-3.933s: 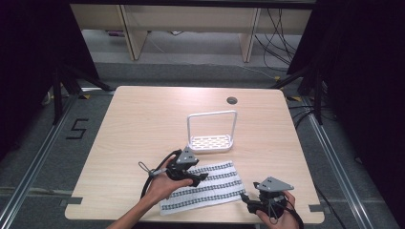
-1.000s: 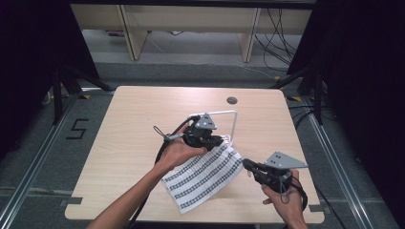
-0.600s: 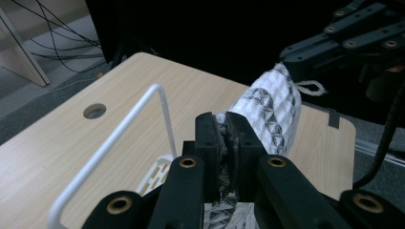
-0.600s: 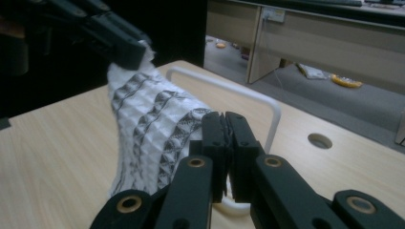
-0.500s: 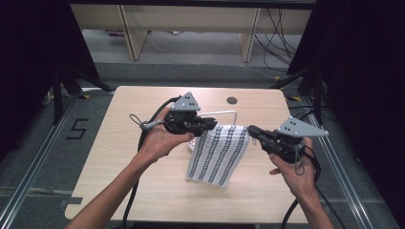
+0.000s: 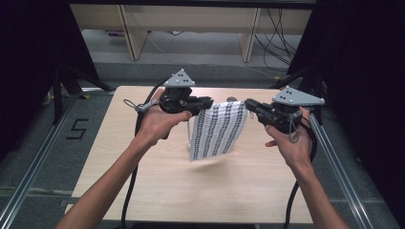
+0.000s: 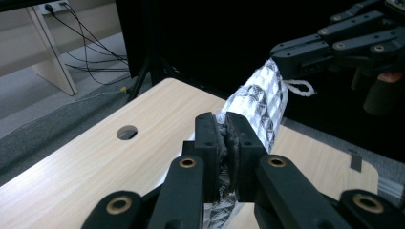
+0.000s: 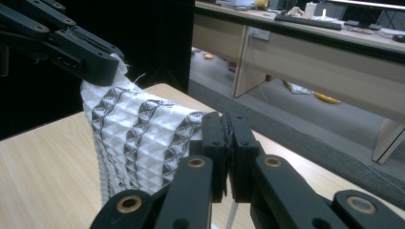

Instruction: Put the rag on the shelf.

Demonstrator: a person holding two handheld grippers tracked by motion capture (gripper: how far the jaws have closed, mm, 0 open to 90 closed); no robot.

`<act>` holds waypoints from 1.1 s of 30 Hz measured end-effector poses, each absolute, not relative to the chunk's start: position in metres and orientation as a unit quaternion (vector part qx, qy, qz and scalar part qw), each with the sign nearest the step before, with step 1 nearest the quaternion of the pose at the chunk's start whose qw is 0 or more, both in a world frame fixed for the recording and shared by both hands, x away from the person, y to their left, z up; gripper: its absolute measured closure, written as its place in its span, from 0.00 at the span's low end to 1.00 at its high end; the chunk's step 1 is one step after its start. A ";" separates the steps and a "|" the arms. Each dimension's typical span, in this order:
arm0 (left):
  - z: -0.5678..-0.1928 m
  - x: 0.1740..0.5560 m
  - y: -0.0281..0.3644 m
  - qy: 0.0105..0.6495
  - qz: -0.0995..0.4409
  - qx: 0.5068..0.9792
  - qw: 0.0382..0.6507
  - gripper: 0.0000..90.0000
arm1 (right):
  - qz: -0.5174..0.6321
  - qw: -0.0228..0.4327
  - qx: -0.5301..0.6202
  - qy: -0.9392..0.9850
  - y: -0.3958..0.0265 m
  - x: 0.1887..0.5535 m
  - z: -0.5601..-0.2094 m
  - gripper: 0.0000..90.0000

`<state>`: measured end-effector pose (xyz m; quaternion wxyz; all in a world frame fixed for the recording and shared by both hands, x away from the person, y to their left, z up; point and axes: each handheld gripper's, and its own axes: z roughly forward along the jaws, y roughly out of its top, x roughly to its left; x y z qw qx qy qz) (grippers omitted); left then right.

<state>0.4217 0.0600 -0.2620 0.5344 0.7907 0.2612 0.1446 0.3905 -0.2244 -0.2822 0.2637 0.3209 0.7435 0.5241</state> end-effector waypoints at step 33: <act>-0.274 0.511 0.071 0.386 0.155 0.713 0.564 0.93 | 0.486 0.282 0.381 0.734 -0.184 0.507 -0.272 0.98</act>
